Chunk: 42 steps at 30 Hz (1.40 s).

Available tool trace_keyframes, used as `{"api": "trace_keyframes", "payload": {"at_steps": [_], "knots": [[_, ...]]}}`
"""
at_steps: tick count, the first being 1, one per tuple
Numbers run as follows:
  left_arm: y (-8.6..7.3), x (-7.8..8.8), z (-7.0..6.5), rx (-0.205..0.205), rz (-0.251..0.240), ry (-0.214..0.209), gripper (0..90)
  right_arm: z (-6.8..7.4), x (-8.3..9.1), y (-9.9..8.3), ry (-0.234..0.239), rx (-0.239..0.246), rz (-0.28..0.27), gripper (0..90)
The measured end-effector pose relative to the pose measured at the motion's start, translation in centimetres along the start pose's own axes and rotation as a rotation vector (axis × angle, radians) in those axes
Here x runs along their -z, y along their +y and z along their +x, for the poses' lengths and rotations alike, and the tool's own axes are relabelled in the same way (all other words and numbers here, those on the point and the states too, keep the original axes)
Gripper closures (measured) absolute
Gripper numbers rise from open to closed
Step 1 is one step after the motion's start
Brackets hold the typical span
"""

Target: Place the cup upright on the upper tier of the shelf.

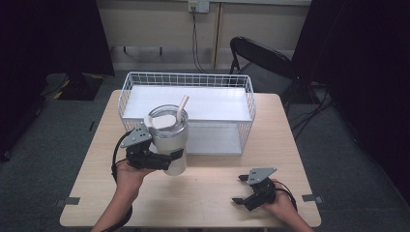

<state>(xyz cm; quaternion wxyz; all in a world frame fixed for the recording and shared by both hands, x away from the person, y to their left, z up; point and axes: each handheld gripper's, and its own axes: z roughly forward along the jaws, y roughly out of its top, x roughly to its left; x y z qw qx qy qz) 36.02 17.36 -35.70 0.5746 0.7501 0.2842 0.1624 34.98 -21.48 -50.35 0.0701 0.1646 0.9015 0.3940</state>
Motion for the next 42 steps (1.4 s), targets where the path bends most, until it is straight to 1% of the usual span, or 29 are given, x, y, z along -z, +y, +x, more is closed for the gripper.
{"api": "trace_keyframes", "payload": {"at_steps": [1, 4, 5, 6, 8, 9, 10, 11, 13, 14, 23, 24, 25, 27, 28, 29, 30, 32, 34, 36, 37, 38, 39, 42], "knots": [[0.2, 0.0, 0.0, 0.017, -0.011, -0.002, 9.4, 0.0, 0.0, 0.0, 0.0, 0.0, 0.0, 13.2], [0.8, 0.2, 0.1, 0.009, -0.001, 0.001, 9.4, 0.0, 0.0, 0.0, 0.0, 0.001, 0.0, 13.2], [0.9, 0.1, 0.1, 0.024, -0.008, 0.0, 9.4, 0.0, 0.0, 0.0, 0.0, 0.001, 0.0, 13.2], [1.1, 0.3, 0.2, 0.011, -0.002, 0.002, 9.5, 0.0, 0.0, 0.0, 0.0, 0.001, 0.0, 13.2], [1.5, 0.3, 0.2, 0.023, -0.016, 0.002, 9.4, 0.0, 0.0, 0.0, 0.0, 0.001, 0.0, 13.2], [1.7, 0.4, 0.3, 0.008, -0.008, 0.009, 9.5, 0.0, 0.0, 0.0, 0.0, 0.0, 0.0, 13.2], [2.0, 0.4, 0.4, 0.02, -0.014, 0.006, 9.4, 0.0, 0.0, 0.0, 0.0, 0.0, 0.0, 13.1], [2.0, 0.4, 0.4, 0.02, -0.014, 0.006, 9.4, 0.0, 0.0, 0.0, 0.0, 0.0, 0.0, 13.1], [2.4, 0.5, 0.5, 0.006, -0.004, 0.015, 9.4, 0.0, 0.0, 0.0, 0.0, 0.0, 0.0, 13.1], [2.5, 0.5, 0.5, 0.016, -0.008, 0.01, 9.5, 0.0, 0.0, 0.0, 0.0, 0.001, 0.0, 13.1], [4.1, 1.0, 0.9, 0.007, -0.001, 0.012, 9.5, 0.0, 0.0, 0.0, 0.0, 0.0, 0.0, 13.1], [4.2, 1.0, 0.9, 0.016, -0.005, 0.01, 9.4, 0.0, 0.0, 0.0, 0.0, 0.0, 0.0, 13.1], [4.4, 1.1, 1.0, 0.016, 0.002, 0.009, 9.5, 0.0, 0.0, 0.0, 0.0, 0.0, 0.0, 13.1], [4.6, 1.1, 1.0, 0.024, 0.0, 0.008, 9.4, 0.0, 0.0, 0.0, 0.001, 0.001, 0.0, 13.1], [4.7, 1.2, 1.1, 0.017, 0.005, 0.008, 9.5, 0.0, 0.0, 0.0, 0.0, 0.0, 0.0, 13.1], [4.8, 1.2, 1.0, 0.024, 0.001, 0.013, 9.5, 0.0, 0.0, 0.0, 0.0, 0.0, 0.0, 13.1], [5.0, 1.4, 1.1, 0.008, 0.01, 0.013, 9.4, 0.0, 0.0, 0.0, 0.0, 0.001, -0.001, 13.1], [5.3, 1.5, 1.1, 0.022, 0.0, 0.013, 9.5, 0.0, 0.0, 0.0, 0.0, 0.001, 0.0, 13.0], [5.5, 1.6, 1.1, 0.015, 0.001, 0.014, 9.4, 0.0, 0.0, 0.0, 0.001, 0.001, 0.0, 13.0], [5.8, 1.7, 1.2, 0.019, -0.001, 0.015, 9.5, 0.0, 0.0, 0.0, 0.0, -0.001, -0.001, 13.0], [6.0, 1.9, 1.3, 0.012, 0.004, 0.015, 9.5, 0.0, 0.0, 0.0, 0.0, -0.002, -0.001, 13.0], [6.1, 1.9, 1.3, 0.019, -0.002, 0.016, 9.5, 0.0, 0.0, 0.0, 0.0, -0.001, -0.001, 13.0], [6.5, 2.0, 1.3, 0.019, -0.002, 0.015, 9.5, 0.0, 0.0, 0.0, 0.0, -0.001, -0.001, 13.0], [6.8, 2.1, 1.4, 0.014, -0.002, 0.016, 9.5, 0.0, 0.0, 0.0, -0.001, 0.001, -0.003, 13.0]]}}
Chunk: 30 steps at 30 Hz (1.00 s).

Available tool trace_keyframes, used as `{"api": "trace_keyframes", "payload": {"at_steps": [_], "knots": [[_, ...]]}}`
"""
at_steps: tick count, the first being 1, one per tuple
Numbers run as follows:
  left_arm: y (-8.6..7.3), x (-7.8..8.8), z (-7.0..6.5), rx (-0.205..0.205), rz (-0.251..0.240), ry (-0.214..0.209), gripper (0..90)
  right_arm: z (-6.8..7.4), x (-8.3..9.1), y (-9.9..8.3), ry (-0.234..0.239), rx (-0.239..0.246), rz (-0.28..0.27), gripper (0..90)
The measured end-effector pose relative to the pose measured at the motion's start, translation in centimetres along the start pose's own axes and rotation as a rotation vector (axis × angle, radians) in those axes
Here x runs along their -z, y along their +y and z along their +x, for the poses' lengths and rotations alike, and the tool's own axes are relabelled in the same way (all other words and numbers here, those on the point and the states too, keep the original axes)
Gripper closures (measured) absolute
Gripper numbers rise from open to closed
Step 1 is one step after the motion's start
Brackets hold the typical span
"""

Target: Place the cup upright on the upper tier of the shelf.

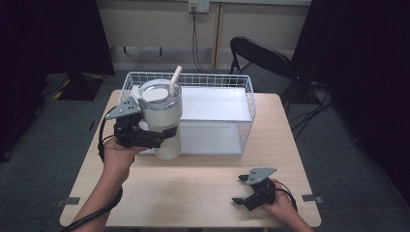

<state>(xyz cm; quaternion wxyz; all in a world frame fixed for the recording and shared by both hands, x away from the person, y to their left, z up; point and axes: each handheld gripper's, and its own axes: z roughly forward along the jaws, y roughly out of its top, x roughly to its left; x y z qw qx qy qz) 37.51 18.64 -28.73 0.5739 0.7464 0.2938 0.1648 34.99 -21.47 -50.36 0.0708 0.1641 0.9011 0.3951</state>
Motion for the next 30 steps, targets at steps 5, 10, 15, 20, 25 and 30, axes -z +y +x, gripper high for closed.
{"api": "trace_keyframes", "payload": {"at_steps": [5, 10, 15, 20, 25, 30], "knots": [[0.8, 0.0, 0.1, 0.002, -0.004, -0.003, 9.5, 0.0, 0.0, 0.0, 0.0, 0.0, 0.0, 13.0], [1.7, 0.0, 0.1, 0.002, -0.011, -0.008, 9.5, 0.0, 0.0, 0.0, 0.0, 0.0, 0.0, 13.0], [2.8, 0.0, 0.0, -0.01, -0.017, -0.011, 9.5, 0.0, 0.0, 0.0, 0.0, 0.001, 0.0, 13.0], [3.9, 0.1, 0.1, -0.012, -0.022, -0.015, 9.5, 0.0, 0.0, 0.0, 0.0, 0.0, 0.0, 13.0], [4.8, 0.0, 0.1, -0.016, -0.028, -0.017, 9.5, 0.0, 0.0, 0.0, 0.001, 0.0, 0.0, 13.0], [5.7, -0.1, 0.2, -0.016, -0.024, -0.022, 9.5, 0.0, 0.0, 0.0, 0.001, 0.0, 0.0, 13.0]]}}
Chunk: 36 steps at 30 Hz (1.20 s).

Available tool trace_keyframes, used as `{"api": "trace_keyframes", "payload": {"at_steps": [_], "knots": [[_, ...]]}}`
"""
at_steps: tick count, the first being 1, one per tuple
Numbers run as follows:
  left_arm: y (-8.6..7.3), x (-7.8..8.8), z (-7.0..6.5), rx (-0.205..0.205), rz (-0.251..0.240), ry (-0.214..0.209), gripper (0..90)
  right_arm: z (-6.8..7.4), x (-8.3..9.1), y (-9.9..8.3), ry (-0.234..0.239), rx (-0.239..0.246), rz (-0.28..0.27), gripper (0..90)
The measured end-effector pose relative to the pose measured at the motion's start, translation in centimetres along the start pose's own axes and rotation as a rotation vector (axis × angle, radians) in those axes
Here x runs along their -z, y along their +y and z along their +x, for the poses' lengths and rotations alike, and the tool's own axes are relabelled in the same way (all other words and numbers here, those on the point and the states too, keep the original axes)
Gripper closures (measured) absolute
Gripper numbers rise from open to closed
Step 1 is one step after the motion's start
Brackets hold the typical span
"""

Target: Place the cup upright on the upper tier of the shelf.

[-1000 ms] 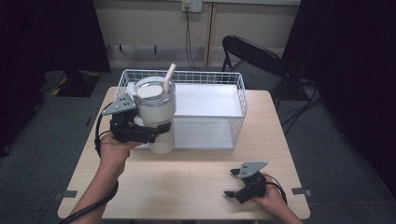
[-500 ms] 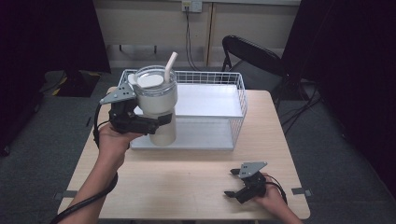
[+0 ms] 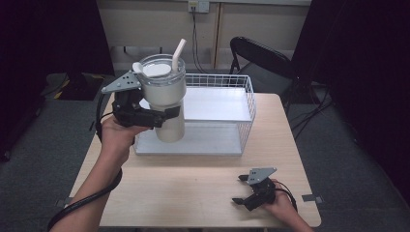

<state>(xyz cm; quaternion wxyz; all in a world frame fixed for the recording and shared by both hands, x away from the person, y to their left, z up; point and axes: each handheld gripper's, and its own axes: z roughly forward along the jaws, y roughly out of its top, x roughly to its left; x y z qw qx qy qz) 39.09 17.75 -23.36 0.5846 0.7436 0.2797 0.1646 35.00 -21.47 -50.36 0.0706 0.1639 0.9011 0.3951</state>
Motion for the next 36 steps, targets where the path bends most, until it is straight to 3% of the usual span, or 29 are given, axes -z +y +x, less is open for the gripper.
{"api": "trace_keyframes", "payload": {"at_steps": [26, 36], "knots": [[3.2, -1.3, 0.4, 0.007, -0.01, -0.017, 9.5, 0.0, 0.0, 0.0, 0.0, 0.0, 0.001, 13.0], [3.7, -2.2, 1.0, 0.006, 0.003, 0.0, 9.5, 0.0, 0.0, 0.0, 0.001, 0.0, 0.001, 13.1]]}}
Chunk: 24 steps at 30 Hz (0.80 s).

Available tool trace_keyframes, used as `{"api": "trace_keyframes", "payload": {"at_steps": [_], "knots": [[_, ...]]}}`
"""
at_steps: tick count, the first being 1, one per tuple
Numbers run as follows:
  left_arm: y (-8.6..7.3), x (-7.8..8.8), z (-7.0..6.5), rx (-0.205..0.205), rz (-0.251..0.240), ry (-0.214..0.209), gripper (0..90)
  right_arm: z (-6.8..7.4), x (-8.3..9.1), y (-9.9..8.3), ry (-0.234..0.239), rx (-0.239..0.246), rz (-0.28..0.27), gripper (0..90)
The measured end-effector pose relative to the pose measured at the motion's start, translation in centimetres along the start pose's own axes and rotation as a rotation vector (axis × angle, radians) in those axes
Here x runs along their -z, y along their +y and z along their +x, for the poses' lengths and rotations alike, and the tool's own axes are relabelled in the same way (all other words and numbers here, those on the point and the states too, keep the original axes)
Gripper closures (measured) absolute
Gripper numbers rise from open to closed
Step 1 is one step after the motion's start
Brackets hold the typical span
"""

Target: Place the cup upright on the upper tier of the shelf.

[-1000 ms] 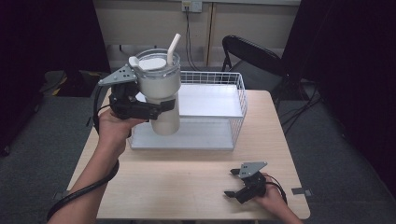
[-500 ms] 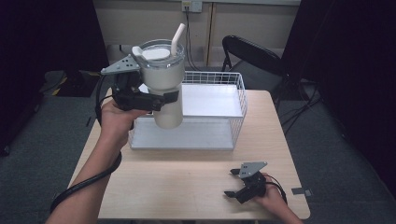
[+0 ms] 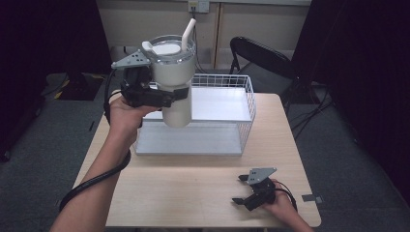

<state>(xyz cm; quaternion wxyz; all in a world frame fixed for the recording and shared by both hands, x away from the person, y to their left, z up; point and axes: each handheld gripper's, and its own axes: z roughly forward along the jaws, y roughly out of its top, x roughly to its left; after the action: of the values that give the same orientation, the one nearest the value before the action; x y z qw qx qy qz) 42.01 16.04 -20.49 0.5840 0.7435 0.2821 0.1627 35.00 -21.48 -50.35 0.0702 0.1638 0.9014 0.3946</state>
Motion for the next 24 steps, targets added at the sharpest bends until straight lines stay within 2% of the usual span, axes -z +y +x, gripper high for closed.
{"api": "trace_keyframes", "payload": {"at_steps": [5, 14, 24], "knots": [[0.4, -0.2, 0.3, 0.001, -0.005, 0.005, 9.5, 0.0, 0.0, 0.0, 0.0, 0.0, 0.0, 13.1], [1.2, -0.7, 0.6, -0.02, 0.0, 0.025, 9.5, 0.0, 0.0, 0.0, 0.0, 0.0, -0.001, 13.0], [1.3, -1.7, 1.2, -0.01, -0.002, 0.037, 9.5, 0.0, 0.0, 0.0, 0.0, -0.001, 0.0, 13.1]]}}
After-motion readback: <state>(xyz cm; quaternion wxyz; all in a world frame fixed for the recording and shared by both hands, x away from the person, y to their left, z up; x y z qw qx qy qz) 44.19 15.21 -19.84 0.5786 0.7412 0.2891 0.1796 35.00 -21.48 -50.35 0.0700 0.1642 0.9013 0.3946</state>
